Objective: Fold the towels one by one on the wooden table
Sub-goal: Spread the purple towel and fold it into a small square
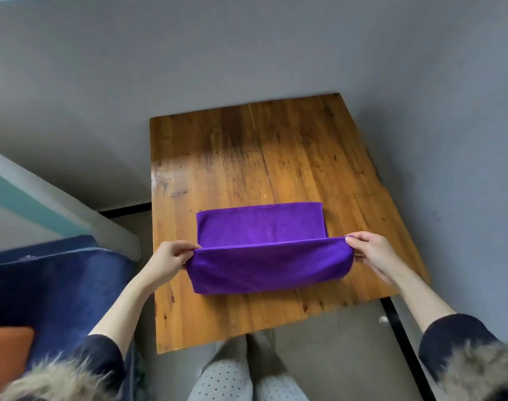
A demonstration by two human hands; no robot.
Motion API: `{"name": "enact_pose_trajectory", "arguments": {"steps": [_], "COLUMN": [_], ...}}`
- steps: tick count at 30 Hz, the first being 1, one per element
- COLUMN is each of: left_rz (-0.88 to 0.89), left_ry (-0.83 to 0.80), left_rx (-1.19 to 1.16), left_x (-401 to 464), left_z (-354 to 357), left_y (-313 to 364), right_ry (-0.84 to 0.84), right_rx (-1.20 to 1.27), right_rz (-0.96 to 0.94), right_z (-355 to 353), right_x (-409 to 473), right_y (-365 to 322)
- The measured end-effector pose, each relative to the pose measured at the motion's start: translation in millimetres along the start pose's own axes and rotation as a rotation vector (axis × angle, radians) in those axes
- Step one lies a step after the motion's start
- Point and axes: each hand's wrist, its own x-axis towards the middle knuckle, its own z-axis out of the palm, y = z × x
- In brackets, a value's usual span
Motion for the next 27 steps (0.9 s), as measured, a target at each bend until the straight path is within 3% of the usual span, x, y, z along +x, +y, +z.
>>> {"name": "enact_pose_trajectory", "arguments": {"steps": [6, 13, 22, 27], "left_rz": [0.056, 0.022, -0.007, -0.058], "left_ry": [0.125, 0.180, 0.215, 0.276], "left_rx": [0.013, 0.041, -0.023, 0.214], "left_x": [45, 91, 123, 145], "left_z": [-18, -13, -6, 3], "left_y": [14, 10, -1, -23], "right_ry": [0.076, 0.126, 0.194, 0.273], "right_rx": [0.038, -0.024, 0.076, -0.152], "right_rz": [-0.078, -0.101, -0.090, -0.093], "right_z": [20, 34, 44, 55], "right_x": [47, 98, 133, 149], "right_y": [-28, -28, -15, -7]}}
